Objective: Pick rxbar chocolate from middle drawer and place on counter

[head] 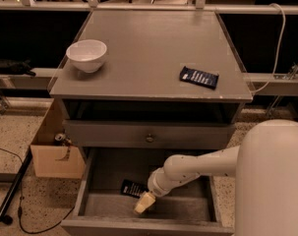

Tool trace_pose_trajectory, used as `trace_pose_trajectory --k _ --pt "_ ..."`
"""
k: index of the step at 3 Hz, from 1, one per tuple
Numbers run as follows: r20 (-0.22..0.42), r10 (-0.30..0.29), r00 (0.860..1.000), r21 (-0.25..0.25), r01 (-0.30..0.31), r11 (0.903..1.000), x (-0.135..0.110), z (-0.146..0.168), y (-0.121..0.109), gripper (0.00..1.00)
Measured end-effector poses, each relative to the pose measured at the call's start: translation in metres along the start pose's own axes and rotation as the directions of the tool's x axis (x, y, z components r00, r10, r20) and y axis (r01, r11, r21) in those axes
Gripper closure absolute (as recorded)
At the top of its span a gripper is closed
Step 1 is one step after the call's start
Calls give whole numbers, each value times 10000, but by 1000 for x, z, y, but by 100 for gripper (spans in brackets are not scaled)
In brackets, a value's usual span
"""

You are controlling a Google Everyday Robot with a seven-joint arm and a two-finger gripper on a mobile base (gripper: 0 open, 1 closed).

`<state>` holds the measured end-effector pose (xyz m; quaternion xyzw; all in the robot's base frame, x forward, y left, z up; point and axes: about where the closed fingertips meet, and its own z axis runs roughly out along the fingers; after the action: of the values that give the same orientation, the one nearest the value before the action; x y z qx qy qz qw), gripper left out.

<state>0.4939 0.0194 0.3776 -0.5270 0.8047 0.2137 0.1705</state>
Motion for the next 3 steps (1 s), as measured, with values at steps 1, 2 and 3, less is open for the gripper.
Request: trace_pose_trajectory --k 1,2,3 --pt "184 84 9998 5 -85 10000 -2 17 5 0" --pt "260 113 9996 48 -114 9999 -6 33 7 0" --pt "277 108 9996 59 -110 9999 -7 34 7 25"
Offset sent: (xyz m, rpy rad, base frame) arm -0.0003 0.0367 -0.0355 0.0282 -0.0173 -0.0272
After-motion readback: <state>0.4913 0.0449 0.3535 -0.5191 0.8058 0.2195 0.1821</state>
